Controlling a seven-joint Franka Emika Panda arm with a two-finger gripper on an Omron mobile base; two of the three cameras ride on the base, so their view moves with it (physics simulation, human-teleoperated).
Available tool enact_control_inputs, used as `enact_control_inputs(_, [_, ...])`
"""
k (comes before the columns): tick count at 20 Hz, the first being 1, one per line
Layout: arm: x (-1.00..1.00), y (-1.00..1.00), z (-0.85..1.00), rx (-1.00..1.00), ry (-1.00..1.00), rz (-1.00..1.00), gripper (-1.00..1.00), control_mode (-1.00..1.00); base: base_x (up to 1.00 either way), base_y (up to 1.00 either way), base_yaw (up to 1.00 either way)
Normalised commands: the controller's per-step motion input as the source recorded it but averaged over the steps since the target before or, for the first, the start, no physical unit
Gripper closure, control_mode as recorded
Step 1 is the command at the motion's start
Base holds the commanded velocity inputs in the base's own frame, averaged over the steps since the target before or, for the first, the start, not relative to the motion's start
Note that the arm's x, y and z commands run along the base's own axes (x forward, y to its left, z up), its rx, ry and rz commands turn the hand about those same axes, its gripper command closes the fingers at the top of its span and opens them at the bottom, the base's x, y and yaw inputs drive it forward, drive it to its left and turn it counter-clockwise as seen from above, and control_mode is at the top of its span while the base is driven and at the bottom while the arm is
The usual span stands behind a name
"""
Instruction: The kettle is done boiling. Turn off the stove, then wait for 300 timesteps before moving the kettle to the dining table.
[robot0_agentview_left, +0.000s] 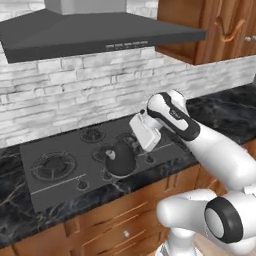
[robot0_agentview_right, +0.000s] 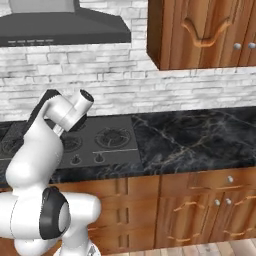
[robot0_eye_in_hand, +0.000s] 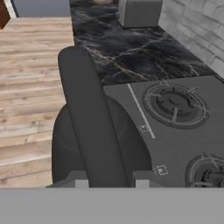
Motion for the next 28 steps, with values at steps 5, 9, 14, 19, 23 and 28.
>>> enact_control_inputs(5, [0.0,0.0,0.0,0.0,0.0,0.0,1.0,1.0,-0.1,-0.13,-0.58])
enact_control_inputs(9, [0.0,0.0,0.0,0.0,0.0,0.0,1.0,1.0,-0.12,-0.25,-0.6])
enact_control_inputs(14, [0.0,0.0,0.0,0.0,0.0,0.0,1.0,1.0,-0.08,-0.23,-0.61])
enact_control_inputs(19, [0.0,0.0,0.0,0.0,0.0,0.0,1.0,1.0,-0.03,-0.19,-0.63])
enact_control_inputs(23, [0.0,0.0,0.0,0.0,0.0,0.0,1.0,1.0,0.0,-0.18,-0.65])
enact_control_inputs(28, [0.0,0.0,0.0,0.0,0.0,0.0,1.0,1.0,0.0,-0.21,-0.65])
